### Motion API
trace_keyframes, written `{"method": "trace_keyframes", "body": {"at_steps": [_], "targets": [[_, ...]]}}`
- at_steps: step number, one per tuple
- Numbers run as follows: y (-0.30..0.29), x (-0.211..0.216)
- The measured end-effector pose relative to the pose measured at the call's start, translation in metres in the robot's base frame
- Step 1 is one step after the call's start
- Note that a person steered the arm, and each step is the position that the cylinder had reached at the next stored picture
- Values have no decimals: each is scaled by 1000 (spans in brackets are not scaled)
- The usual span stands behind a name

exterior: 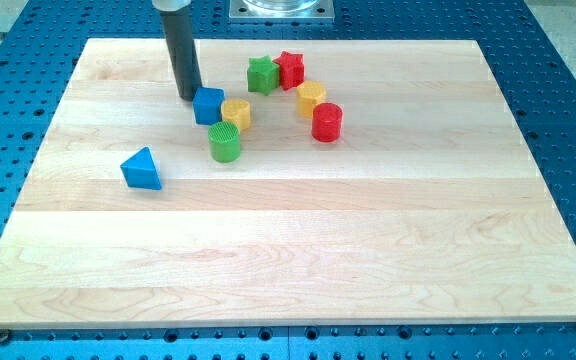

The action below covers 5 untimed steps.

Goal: Push the triangle to the left of the green circle

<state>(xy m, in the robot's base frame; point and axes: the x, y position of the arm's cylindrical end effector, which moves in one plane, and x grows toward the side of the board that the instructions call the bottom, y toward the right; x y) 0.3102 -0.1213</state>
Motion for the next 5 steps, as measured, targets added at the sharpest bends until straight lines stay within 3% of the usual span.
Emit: {"method": "trace_keyframes", "body": {"at_steps": [1,2,3,4,5], "targets": [[-5,28],[-49,31],[-109,139],[-106,189],[-48,172]]}}
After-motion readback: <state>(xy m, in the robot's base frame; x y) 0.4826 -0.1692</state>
